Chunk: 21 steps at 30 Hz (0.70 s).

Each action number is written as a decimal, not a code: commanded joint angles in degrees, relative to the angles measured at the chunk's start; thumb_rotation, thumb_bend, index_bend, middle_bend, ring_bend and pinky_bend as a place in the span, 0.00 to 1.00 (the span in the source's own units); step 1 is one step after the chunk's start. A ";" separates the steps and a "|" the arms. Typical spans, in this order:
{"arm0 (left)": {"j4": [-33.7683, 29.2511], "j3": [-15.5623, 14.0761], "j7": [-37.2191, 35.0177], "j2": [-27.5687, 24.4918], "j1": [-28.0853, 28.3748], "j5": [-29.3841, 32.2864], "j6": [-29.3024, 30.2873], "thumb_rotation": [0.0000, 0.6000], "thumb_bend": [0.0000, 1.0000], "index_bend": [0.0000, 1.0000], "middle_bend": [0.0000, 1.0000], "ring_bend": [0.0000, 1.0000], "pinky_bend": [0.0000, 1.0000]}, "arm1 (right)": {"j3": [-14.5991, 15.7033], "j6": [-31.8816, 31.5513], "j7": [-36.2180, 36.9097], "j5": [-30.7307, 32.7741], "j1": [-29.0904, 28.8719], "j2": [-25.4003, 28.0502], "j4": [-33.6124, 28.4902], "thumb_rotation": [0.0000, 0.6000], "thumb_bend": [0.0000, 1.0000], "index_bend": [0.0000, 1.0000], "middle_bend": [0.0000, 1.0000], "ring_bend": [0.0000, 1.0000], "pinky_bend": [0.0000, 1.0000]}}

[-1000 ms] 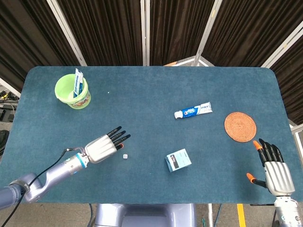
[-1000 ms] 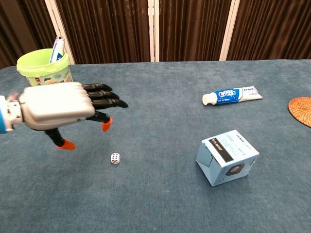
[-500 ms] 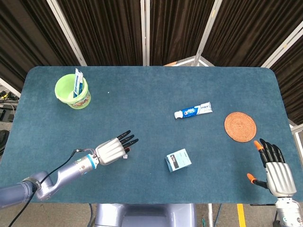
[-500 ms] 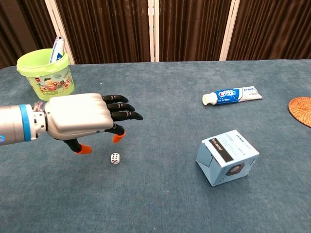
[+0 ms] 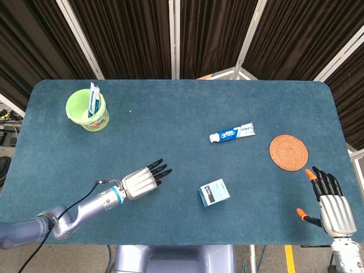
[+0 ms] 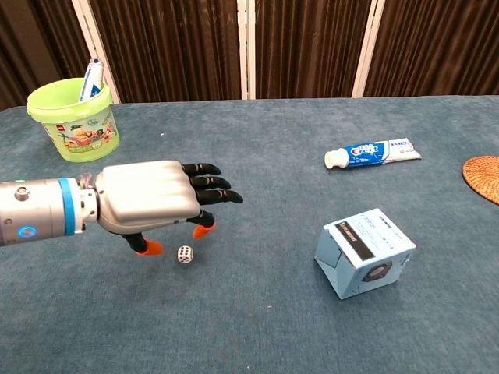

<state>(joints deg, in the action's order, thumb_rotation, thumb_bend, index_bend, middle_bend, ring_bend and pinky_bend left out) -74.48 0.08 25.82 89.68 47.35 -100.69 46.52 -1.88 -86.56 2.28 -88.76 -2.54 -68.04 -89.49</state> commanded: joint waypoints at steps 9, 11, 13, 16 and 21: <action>0.29 -0.72 1.55 1.73 1.02 1.72 -0.90 1.00 0.24 0.44 0.00 0.00 0.00 | -0.01 -0.03 0.17 -0.04 0.02 0.06 -0.05 1.00 0.07 0.00 0.00 0.00 0.00; 0.36 -0.85 1.86 1.86 1.12 1.96 -1.04 1.00 0.24 0.45 0.00 0.00 0.00 | 0.01 -0.07 0.20 -0.08 0.04 0.08 -0.06 1.00 0.07 0.00 0.00 0.00 0.00; 0.41 -0.95 2.18 1.98 1.20 2.34 -1.20 1.00 0.25 0.46 0.00 0.00 0.00 | 0.03 -0.05 0.28 -0.11 0.04 0.12 -0.07 1.00 0.07 0.00 0.00 0.00 0.00; 0.49 -1.06 2.50 2.18 1.26 3.04 -1.36 1.00 0.25 0.48 0.00 0.00 0.00 | 0.11 -0.02 0.27 -0.21 0.04 0.14 -0.13 1.00 0.07 0.00 0.00 0.00 0.00; 0.90 -1.38 2.49 2.71 1.31 4.03 -1.56 1.00 0.29 0.53 0.00 0.00 0.00 | 0.16 -0.21 0.20 -0.41 0.09 0.14 -0.17 1.00 0.07 0.00 0.00 0.00 0.00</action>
<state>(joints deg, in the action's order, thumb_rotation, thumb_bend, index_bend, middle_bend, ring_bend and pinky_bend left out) -73.59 -1.29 28.32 92.38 48.66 -96.67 44.96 -1.72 -86.76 2.47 -89.17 -2.45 -67.90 -89.66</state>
